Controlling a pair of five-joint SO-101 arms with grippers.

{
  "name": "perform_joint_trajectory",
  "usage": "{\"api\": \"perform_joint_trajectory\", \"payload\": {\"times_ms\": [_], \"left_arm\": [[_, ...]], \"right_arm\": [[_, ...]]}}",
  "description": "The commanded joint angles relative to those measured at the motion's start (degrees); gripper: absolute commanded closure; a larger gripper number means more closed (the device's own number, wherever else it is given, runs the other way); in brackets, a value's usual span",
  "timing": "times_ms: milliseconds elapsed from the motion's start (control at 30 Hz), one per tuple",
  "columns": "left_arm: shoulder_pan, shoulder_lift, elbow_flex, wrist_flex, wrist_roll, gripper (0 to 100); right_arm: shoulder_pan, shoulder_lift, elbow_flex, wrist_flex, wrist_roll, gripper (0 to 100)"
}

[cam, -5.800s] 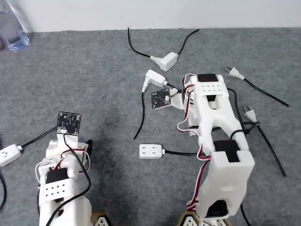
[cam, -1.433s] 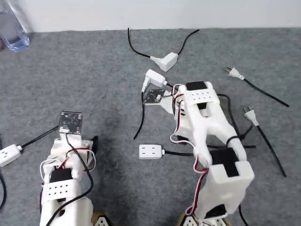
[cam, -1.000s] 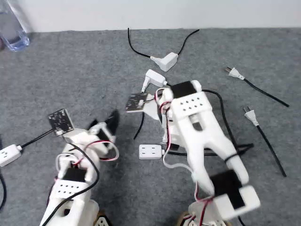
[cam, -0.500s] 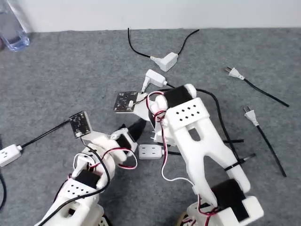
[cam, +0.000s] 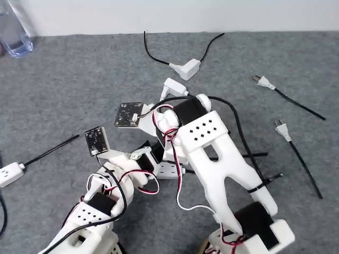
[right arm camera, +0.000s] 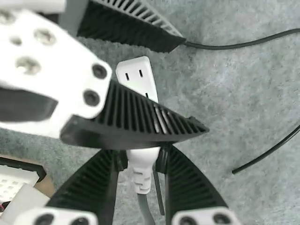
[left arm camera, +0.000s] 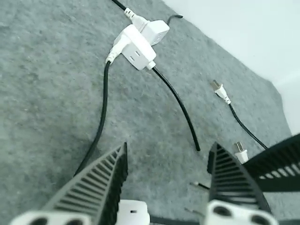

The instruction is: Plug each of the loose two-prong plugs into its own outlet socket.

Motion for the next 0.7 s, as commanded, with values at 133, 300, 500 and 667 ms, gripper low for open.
{"api": "perform_joint_trajectory", "payload": {"times_ms": [133, 300, 500, 667], "left_arm": [[0.6, 0.2, 0.1, -0.7, 0.2, 74], [0.4, 0.2, 0.1, -0.7, 0.2, 74], [0.4, 0.2, 0.1, -0.7, 0.2, 74], [0.5, 0.2, 0.1, -0.6, 0.2, 74]], "right_arm": [[-0.7, -3.1, -7.7, 4.7, -0.5, 99.1], [-0.7, -3.1, -10.2, 5.6, -1.6, 99.1], [-0.7, -2.8, -10.2, 5.5, -1.9, 99.1], [-0.7, -3.0, -10.2, 5.1, -2.1, 99.1]]}}
